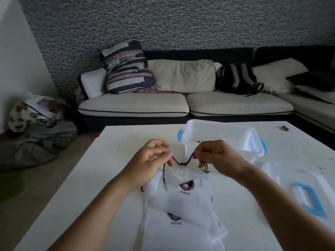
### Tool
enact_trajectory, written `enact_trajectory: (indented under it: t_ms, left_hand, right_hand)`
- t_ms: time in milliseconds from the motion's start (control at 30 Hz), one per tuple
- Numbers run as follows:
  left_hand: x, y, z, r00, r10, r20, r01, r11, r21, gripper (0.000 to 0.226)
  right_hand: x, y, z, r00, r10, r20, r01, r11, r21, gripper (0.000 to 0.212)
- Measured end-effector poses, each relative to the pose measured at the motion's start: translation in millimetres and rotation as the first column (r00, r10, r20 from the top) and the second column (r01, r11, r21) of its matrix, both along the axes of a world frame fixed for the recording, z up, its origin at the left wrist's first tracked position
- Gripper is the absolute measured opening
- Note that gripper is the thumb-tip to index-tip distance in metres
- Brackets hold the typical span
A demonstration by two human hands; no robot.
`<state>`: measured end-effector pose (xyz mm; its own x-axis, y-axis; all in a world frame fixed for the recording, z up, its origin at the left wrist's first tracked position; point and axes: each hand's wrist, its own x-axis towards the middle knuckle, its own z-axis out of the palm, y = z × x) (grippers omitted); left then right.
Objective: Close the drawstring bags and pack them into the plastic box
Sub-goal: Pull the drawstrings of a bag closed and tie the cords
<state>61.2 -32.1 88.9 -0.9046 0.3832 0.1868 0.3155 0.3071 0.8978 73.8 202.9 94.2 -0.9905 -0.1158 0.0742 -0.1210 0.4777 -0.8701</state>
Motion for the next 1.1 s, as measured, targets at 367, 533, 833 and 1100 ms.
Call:
enact_trajectory:
  t_ms: [367,533,833,1100]
  left_hand:
    - [17,25,12,0.932,-0.140,0.335,-0.045,0.871,0.489,0.029]
    - [20,28,11,0.976,-0.081,0.201,0.010,0.943,0.332,0.035]
    - [20,26,10,0.984,-0.101,0.150,0.060,0.965,0.254,0.019]
    - [23,29,11,0.944,-0.176,0.278,0.058,0.921,0.385,0.021]
  right_hand:
    - [12,-27,16,0.994,-0.041,-0.098,0.026,0.988,-0.151,0.034]
    - [15,-20,22,0.967,0.130,-0.219,-0.114,0.990,0.083,0.020]
    - [18,-27,19,0.976,-0.045,-0.213,0.011,0.988,-0.156,0.008]
    - [9,-36,8,0.940,0.037,0.339,0.222,0.688,-0.691,0.018]
